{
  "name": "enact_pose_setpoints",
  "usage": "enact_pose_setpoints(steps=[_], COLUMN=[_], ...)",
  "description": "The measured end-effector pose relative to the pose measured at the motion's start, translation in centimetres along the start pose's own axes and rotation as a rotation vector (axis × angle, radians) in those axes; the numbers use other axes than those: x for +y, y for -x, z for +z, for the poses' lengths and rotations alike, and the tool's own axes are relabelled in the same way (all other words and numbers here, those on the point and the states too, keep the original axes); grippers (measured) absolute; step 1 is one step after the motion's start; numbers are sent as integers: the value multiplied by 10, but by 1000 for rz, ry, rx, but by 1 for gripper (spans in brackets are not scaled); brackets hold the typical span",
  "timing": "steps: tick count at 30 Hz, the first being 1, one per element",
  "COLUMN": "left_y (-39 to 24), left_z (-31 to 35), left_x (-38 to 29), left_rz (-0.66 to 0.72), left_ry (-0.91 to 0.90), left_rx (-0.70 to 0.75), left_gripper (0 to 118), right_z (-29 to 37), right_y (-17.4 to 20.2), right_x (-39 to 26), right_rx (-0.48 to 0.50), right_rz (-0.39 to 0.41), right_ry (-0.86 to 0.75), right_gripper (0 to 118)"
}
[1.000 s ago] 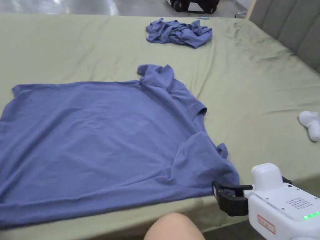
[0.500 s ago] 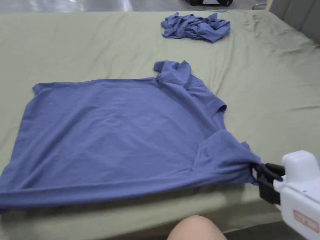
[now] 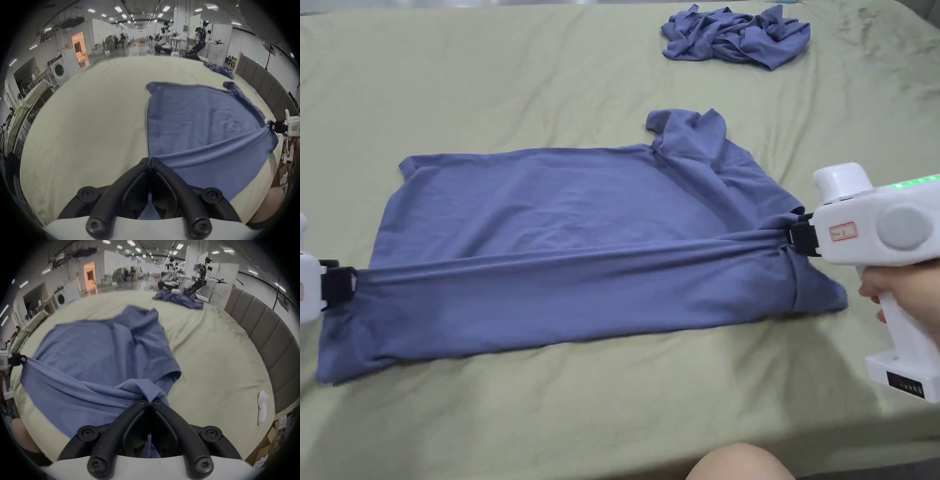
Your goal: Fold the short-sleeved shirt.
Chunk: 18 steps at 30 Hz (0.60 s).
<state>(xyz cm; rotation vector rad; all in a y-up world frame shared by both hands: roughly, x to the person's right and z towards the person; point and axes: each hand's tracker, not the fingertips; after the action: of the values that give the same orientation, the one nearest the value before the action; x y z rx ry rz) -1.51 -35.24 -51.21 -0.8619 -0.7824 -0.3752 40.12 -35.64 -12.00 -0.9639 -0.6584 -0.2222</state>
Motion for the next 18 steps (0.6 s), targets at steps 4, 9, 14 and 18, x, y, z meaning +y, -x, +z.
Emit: enact_pose_setpoints(steps=[4,9,14,18], left_y=[0,14,8,-14], left_z=[-8,74,132,101], left_x=[-2,-31,-90,-131], left_rz=[-14,52,159,122], left_ry=[32,-236,-264,-183], left_rx=[15,20,-58,-96], left_gripper=[74,102,0,0], right_z=[-3,77,136,133], right_y=[7,-18,1,32], right_x=[-5,-35,-104,-142], right_rx=[-106,-134,133,93], right_rz=[50,-137,-204,-134], right_ry=[-34,-369,-467,-385], right_gripper=[82,106,3,3])
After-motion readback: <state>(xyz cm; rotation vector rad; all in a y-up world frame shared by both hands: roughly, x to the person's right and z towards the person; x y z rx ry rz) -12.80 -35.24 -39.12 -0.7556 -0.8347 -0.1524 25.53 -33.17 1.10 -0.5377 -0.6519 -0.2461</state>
